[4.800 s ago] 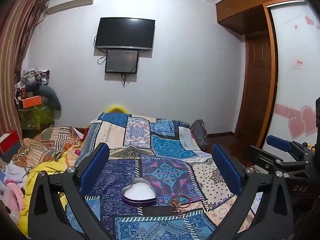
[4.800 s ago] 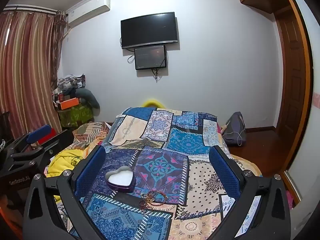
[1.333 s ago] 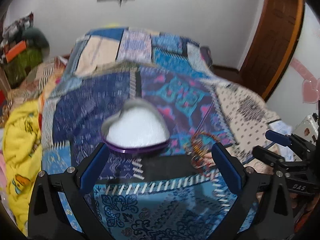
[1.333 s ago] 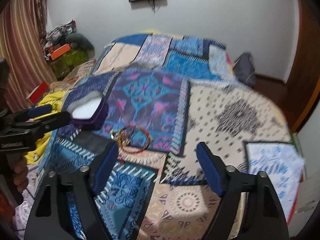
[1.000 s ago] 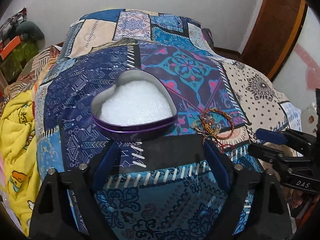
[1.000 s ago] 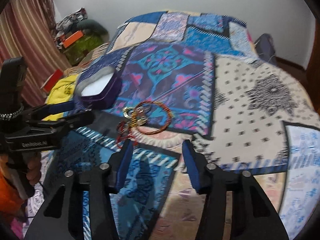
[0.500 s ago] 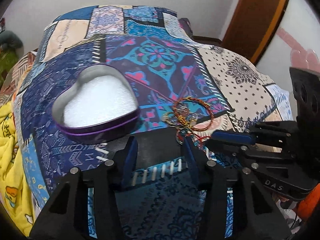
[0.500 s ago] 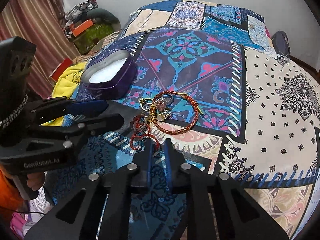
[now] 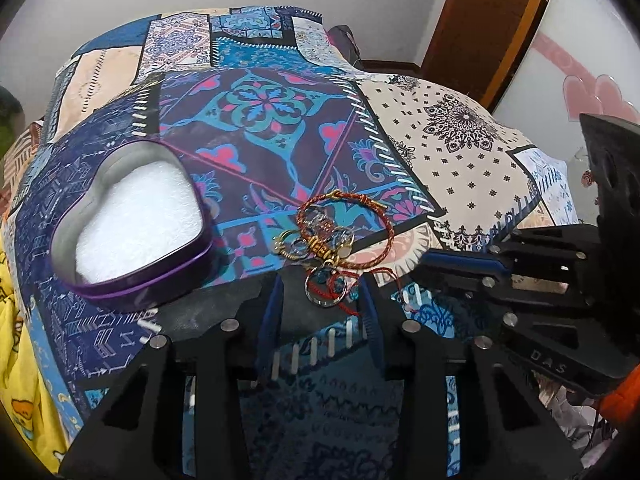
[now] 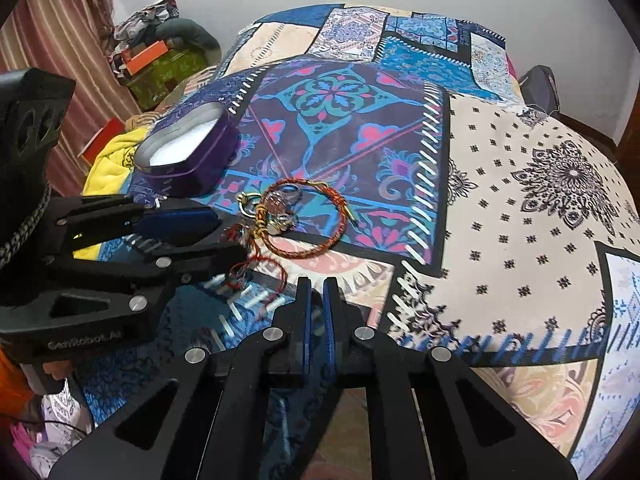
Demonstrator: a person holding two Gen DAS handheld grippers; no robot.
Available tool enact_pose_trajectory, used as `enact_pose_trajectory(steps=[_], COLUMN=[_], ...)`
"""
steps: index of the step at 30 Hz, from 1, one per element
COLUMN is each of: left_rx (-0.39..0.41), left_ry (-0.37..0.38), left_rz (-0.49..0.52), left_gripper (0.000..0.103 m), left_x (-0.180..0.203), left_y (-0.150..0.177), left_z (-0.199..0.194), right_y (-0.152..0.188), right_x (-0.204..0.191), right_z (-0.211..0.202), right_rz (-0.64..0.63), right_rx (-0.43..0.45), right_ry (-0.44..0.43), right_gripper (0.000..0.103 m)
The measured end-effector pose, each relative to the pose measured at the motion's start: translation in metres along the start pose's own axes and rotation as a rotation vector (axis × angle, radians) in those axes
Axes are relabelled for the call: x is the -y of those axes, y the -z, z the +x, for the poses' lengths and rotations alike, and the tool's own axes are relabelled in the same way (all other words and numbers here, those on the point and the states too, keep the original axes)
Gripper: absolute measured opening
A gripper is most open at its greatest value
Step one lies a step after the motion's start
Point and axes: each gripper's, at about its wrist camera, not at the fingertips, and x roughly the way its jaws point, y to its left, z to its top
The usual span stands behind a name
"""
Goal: Organize jewelry
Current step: 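Reach the left gripper into the jewelry pile and grasp a silver ring, then carry the silver ring toward the heart tin with the left gripper while the right gripper grasps a red charm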
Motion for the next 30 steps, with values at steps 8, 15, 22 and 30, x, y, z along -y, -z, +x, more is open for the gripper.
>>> enact_pose_trajectory(steps=[8,15,22,30], left_rx=[0.013,0.054,0.071,0.079], left_ry=[0.016,-0.016,-0.047,-0.048], left_rz=[-0.039,-0.081,-0.101,-0.121], left_gripper=[0.021,0.021,0.021,0.021], left_x=[-0.006,-0.024,-0.034,-0.038], left_y=[-0.001,0.007,0.016,0.021], left_z=[-0.001,-0.027,-0.037,-0.038], right_y=[-0.002,-0.011,-0.018,-0.018], right_x=[-0.003,-0.017,-0.028,-0.039], right_z=[-0.005,0.002,0.021,0.027], right_rz=[0.007,0.001,-0.007,-0.064], right_rx=[-0.028,-0.034,-0.051,-0.017], right_ry=[-0.032,-0.094,-0.07,-0.033], right_gripper=[0.02,0.027,0.027,0.016])
